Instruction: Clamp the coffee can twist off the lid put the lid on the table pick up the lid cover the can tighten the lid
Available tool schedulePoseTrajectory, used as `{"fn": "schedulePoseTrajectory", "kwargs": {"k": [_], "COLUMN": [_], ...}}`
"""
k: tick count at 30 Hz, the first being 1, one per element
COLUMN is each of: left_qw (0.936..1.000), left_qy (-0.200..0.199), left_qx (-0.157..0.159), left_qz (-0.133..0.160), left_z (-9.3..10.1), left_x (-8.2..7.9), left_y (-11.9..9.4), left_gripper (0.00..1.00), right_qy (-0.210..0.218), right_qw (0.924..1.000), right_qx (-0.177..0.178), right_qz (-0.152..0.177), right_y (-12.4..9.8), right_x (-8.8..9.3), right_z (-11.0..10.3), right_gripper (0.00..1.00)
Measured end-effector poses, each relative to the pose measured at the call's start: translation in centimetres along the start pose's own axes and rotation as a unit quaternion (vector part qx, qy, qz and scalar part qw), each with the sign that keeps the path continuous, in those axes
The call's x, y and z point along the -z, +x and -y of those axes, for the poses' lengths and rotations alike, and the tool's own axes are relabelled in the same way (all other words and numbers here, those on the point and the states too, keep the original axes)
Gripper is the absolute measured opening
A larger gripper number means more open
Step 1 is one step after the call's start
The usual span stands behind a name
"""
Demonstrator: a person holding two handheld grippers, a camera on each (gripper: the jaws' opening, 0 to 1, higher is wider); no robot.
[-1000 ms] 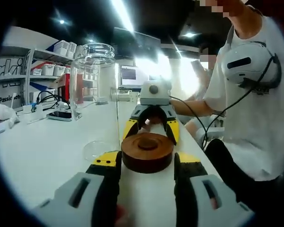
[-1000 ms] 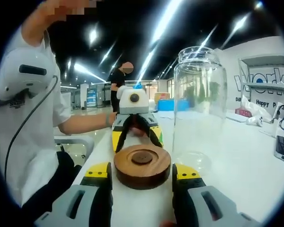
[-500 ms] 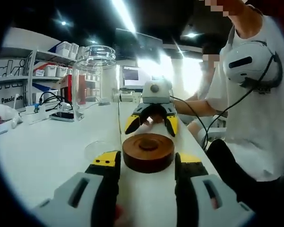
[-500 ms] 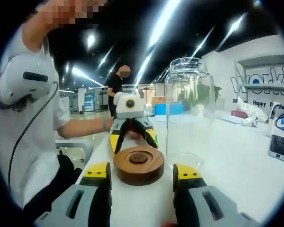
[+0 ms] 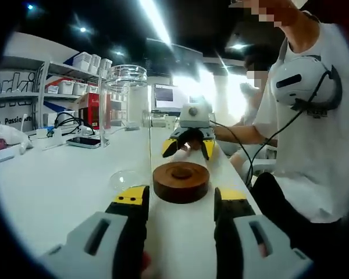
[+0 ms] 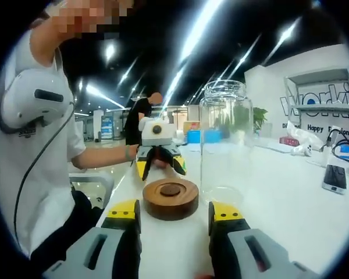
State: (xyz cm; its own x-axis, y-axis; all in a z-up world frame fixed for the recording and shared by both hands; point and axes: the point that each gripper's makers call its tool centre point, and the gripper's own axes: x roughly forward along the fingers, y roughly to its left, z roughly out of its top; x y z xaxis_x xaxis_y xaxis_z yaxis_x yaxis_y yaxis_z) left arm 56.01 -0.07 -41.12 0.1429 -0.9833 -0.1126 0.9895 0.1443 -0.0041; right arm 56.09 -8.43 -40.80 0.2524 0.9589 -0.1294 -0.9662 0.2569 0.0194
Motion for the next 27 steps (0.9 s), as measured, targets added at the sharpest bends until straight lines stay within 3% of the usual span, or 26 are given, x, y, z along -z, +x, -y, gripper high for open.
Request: {"fn": "schedulePoseTrajectory", "kwargs": {"k": [5, 8, 13, 27], "left_qw": [0.9999, 1.0, 0.9996, 0.9997], "left_qy": [-0.004, -0.005, -0.014, -0.015], "left_qx": [-0.001, -0.004, -0.016, -0.011], "left_qz": [0.014, 0.007, 0.017, 0.014], "left_z": [0.0, -0.2, -0.7, -0.5], "left_x": [-0.4, -0.1, -0.3, -0.2], "left_y": [-0.4, -0.9, -2.1, -1.7], "left_gripper": [0.34, 0.33, 0.31, 0.29], "right_qy": [0.008, 0.015, 0.01, 0.007], "right_qw": [0.9999, 0.9998, 0.9999, 1.0], "right_qx": [0.008, 0.005, 0.007, 0.0], "right_qz": [0.006, 0.016, 0.006, -0.002], "right_y": [-0.3, -0.4, -0.3, 0.0], "right_x": [0.0, -0.4, 0.0, 0.4], "right_z": [0.4, 0.1, 0.2, -0.3], "right_gripper": [0.35, 0.35, 0.34, 0.35]}}
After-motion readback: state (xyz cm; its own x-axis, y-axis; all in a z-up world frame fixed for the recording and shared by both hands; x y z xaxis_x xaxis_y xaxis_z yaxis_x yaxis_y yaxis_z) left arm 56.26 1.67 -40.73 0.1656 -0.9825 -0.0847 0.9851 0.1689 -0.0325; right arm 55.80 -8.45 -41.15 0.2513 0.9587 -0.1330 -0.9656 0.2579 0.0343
